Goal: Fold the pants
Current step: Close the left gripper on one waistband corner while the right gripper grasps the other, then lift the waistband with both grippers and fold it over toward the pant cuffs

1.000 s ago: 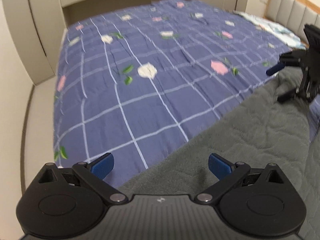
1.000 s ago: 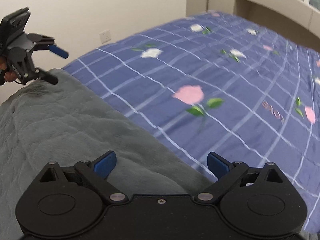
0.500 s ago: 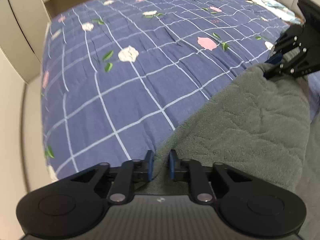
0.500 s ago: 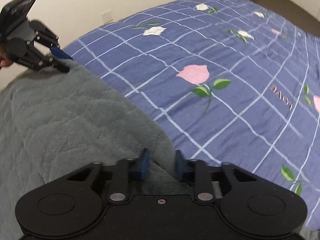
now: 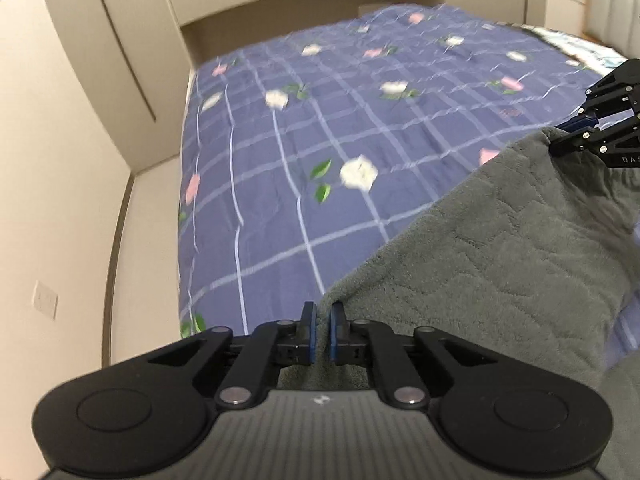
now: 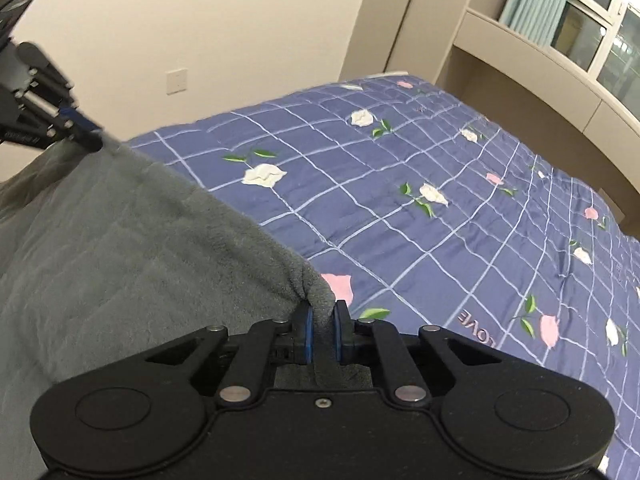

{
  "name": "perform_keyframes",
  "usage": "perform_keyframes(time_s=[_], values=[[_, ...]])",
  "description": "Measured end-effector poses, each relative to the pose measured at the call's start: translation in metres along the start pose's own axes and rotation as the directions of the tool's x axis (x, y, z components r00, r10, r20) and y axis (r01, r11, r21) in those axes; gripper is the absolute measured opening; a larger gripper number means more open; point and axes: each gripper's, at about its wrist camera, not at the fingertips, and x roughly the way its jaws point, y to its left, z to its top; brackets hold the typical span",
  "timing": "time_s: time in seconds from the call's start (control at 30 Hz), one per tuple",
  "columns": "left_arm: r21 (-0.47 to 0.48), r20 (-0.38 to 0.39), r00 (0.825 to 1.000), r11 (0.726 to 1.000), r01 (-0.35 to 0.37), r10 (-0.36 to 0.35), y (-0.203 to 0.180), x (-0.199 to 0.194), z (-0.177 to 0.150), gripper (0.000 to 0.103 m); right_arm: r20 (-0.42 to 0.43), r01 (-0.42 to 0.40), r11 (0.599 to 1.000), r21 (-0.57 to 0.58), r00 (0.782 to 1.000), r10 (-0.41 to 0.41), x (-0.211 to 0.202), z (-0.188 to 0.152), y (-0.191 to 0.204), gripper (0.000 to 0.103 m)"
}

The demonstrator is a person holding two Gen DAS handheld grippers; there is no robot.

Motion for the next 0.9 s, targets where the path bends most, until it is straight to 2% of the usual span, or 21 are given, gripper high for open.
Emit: perform_keyframes(time_s=[0.17, 0.4, 0.67, 0.9], values=[[-0.030, -0.030, 1.000, 1.000, 0.007, -0.008, 0.000, 0.025, -0.009, 0.006, -0.057, 0.016, 1.000, 0.004, 0.998, -0.016, 0.039, -0.007, 0.006, 0.010], [-0.032, 0.012, 1.000, 0.999, 0.009, -0.009, -0.002, 0.000, -0.013, 0.005, -0.019, 0.018, 1.000, 0.013, 1.000, -0.017, 0.022, -0.012, 0.011, 0.011], [-0.018, 0.133, 0.991, 1.000, 0.003, 0.000, -0.018, -0.086, -0.019, 0.004, 0.086, 0.035, 0.999, 0.011, 0.996, -0.036, -0.059, -0.029, 0.030, 0.011], [0.044, 0.215, 0.977, 0.999, -0.008, -0.001, -0.060, -0.172, -0.048, 0.004, 0.136, 0.055, 0.998, -0.014, 0.989, -0.053, -0.150, -0.066, 0.070, 0.011]])
